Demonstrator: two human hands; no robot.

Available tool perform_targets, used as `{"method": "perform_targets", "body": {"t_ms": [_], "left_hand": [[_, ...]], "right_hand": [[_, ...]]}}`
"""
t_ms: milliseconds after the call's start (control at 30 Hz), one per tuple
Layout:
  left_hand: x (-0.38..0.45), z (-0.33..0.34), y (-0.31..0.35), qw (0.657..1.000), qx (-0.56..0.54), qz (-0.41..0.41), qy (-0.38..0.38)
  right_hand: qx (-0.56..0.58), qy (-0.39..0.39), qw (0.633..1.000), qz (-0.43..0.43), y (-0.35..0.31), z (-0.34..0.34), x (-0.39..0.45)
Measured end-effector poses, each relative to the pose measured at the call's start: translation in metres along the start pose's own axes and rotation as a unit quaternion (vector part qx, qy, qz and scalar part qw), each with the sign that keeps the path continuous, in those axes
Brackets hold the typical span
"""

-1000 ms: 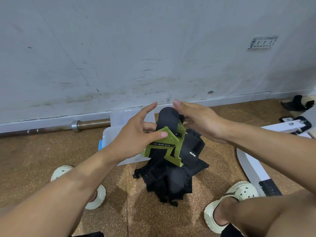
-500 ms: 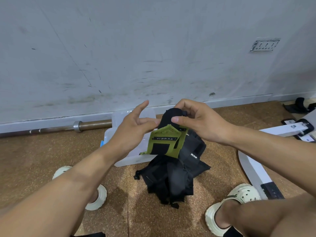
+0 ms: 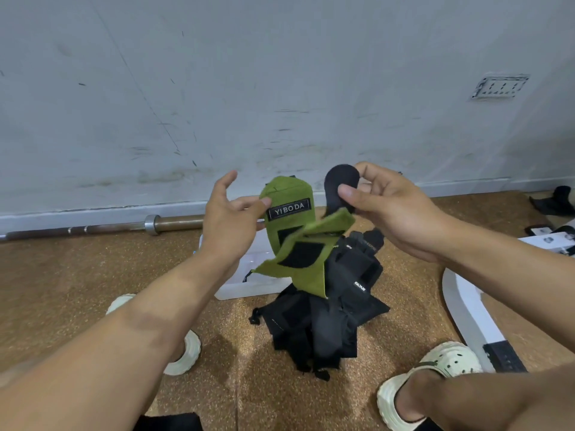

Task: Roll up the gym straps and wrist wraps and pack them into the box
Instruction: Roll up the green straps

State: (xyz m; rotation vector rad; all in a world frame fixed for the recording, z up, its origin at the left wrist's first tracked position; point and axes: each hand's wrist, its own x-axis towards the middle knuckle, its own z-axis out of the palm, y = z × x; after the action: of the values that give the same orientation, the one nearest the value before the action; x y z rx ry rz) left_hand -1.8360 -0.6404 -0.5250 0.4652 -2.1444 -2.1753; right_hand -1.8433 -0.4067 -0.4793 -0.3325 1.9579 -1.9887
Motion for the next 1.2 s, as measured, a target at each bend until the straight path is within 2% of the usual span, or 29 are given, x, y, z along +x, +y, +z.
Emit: {"method": "perform_targets", "body": {"t_ms": [100, 267, 433, 533, 667, 733, 800, 867, 933, 1000, 1100, 1200], "left_hand": [[0.002, -0.004, 0.005, 1.000, -0.009, 0.022, -0.003], [-0.007, -0.002, 0.014, 0.996, 0.006, 0.061, -0.061], [-0.012, 0.001, 0.016, 0.995, -0.024, 0.042, -0.089], [-0.009, 0.000, 0.011, 0.994, -0.048, 0.002, -0.094], [-0.012, 0.006, -0.014, 0.985, 0.039, -0.071, -0.152], [-0.013, 0.011, -0.023, 0.987, 0.056, -0.065, -0.137], [-0.013, 0.014, -0.022, 0.994, 0.040, -0.053, -0.088], [-0.010, 0.014, -0.020, 0.998, 0.030, -0.042, -0.043], [-0.004, 0.009, -0.019, 0.999, 0.015, -0.040, -0.029], [-0.003, 0.006, -0.017, 0.999, 0.001, -0.035, -0.036], [-0.004, 0.007, -0.011, 0.998, -0.006, -0.016, -0.054], [-0.004, 0.006, -0.009, 0.997, -0.013, -0.008, -0.070]], "right_hand": [[-0.030, 0.000, 0.997, 0.065, 0.004, 0.001, -0.001], [-0.119, 0.022, 0.982, 0.143, 0.028, 0.003, 0.001], [-0.143, 0.084, 0.980, 0.114, 0.030, 0.013, 0.005], [-0.128, 0.114, 0.981, 0.095, 0.025, 0.016, 0.007], [-0.061, 0.128, 0.987, 0.077, 0.017, 0.014, 0.011], [-0.067, 0.155, 0.983, 0.076, 0.016, 0.012, 0.014], [-0.107, 0.177, 0.975, 0.082, 0.015, 0.010, 0.014], [-0.137, 0.171, 0.973, 0.069, 0.015, 0.007, 0.012], [-0.175, 0.146, 0.972, 0.061, 0.017, 0.006, 0.011], [-0.217, 0.111, 0.966, 0.089, 0.018, 0.008, 0.009], [-0.219, 0.064, 0.962, 0.151, 0.021, 0.014, 0.009], [-0.216, 0.076, 0.962, 0.151, 0.026, 0.018, 0.010]]}}
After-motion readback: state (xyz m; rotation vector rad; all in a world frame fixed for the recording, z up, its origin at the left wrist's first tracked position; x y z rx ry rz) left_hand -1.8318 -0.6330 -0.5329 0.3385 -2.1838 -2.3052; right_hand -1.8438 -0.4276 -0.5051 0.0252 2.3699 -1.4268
